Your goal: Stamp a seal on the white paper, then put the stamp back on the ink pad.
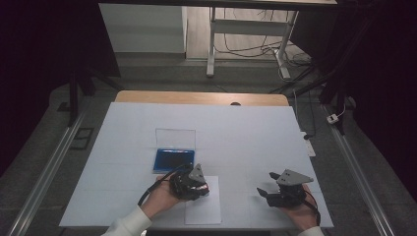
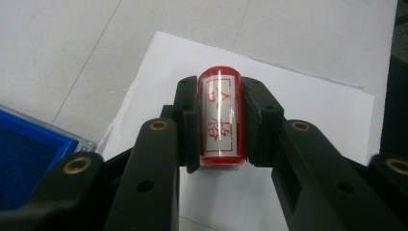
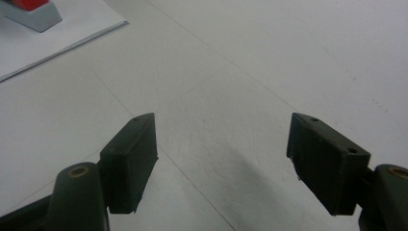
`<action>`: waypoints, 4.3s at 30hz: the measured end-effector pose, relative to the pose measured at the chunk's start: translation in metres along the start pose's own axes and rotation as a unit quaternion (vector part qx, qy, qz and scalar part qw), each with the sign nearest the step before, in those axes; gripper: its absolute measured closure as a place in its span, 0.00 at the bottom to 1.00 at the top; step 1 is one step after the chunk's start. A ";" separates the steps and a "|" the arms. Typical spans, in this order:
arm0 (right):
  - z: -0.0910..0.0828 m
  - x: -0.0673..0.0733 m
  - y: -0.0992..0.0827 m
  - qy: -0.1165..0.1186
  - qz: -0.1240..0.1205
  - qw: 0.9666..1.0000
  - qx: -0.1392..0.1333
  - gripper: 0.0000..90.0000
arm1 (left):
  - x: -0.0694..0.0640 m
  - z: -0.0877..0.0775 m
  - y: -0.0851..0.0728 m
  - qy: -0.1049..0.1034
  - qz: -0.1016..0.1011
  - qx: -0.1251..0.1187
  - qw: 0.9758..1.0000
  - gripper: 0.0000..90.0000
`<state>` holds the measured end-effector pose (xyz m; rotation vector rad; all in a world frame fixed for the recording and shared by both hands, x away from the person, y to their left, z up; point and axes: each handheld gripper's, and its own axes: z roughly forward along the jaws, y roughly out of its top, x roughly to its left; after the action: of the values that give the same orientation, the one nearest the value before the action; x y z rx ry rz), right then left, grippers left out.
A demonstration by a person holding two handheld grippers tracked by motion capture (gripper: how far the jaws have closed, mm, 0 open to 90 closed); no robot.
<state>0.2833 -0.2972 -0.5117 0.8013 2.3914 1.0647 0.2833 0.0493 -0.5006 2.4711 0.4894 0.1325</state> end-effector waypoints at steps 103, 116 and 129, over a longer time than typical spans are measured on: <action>-0.001 -0.001 -0.001 -0.007 -0.001 1.000 0.003 0.29 | 0.086 -0.059 -0.051 0.134 -0.159 -0.092 0.974 0.77; -0.001 -0.002 -0.002 -0.008 0.001 1.000 0.003 0.29 | 0.090 -0.042 -0.050 0.142 -0.158 -0.066 0.975 0.77; -0.001 -0.002 -0.001 -0.008 0.001 1.000 0.002 0.29 | 0.073 -0.056 -0.052 0.181 -0.174 -0.106 0.962 0.34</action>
<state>0.2835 -0.2997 -0.5119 0.8112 2.3807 1.0512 0.3225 0.1463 -0.4873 2.1164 1.0026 0.4723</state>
